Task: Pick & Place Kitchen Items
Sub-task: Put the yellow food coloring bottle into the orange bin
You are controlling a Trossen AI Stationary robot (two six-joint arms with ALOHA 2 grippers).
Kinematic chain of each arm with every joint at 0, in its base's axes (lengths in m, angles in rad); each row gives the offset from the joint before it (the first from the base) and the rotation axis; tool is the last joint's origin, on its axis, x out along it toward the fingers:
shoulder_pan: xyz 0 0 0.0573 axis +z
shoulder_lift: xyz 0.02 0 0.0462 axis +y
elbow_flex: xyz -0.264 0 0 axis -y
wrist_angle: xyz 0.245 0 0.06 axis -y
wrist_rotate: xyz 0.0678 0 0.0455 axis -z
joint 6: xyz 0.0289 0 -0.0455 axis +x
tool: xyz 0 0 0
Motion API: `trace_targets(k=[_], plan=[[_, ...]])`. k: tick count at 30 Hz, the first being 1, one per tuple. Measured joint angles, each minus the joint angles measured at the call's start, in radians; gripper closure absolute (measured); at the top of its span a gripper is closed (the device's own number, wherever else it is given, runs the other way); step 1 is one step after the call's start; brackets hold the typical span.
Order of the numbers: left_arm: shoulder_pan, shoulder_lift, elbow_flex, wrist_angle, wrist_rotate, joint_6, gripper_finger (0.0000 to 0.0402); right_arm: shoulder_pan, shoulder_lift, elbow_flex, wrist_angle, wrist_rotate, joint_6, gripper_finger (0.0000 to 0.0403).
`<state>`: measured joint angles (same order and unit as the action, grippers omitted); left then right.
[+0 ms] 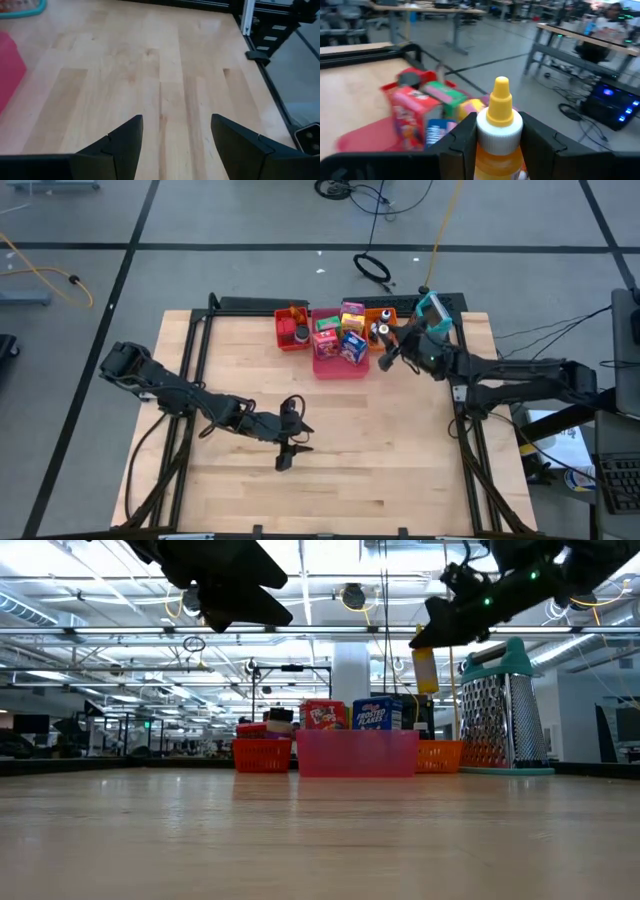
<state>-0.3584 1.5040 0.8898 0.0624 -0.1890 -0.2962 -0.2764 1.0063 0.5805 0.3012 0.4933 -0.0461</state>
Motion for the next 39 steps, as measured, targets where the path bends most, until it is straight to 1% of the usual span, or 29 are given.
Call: trace_targets(k=[3, 7, 11, 14, 18, 27, 35, 39], plan=[[0.000, 0.000, 0.000, 0.001, -0.018, 0.000, 0.0165, -0.059, 0.006, -0.049, 0.093, -0.009, -0.001, 0.0293], [0.002, 0.000, 0.000, 0.005, -0.030, 0.005, 0.0165, -0.133, 0.004, -0.109, 0.206, -0.097, 0.007, 0.0293], [0.012, 0.000, 0.000, 0.013, -0.030, 0.006, 0.0165, -0.182, 0.004, -0.154, 0.259, -0.112, 0.007, 0.0293], [0.019, 0.000, 0.000, 0.013, -0.030, 0.006, 0.0165, -0.210, 0.007, -0.173, 0.272, -0.151, 0.022, 0.0293], [0.030, 0.000, 0.000, 0.019, -0.030, 0.006, 0.0165, -0.233, 0.036, -0.174, 0.297, -0.154, 0.019, 0.0293], [0.053, 0.000, 0.000, 0.044, -0.030, 0.013, 0.0165, -0.260, 0.175, -0.172, 0.468, -0.156, -0.014, 0.0293], [0.052, 0.000, 0.000, 0.045, -0.029, 0.033, 0.0165, -0.264, 0.268, -0.172, 0.547, -0.154, -0.041, 0.0293], [0.052, 0.000, 0.000, 0.045, -0.028, 0.033, 0.0165, -0.280, 0.300, -0.172, 0.559, -0.157, -0.034, 0.0293]])
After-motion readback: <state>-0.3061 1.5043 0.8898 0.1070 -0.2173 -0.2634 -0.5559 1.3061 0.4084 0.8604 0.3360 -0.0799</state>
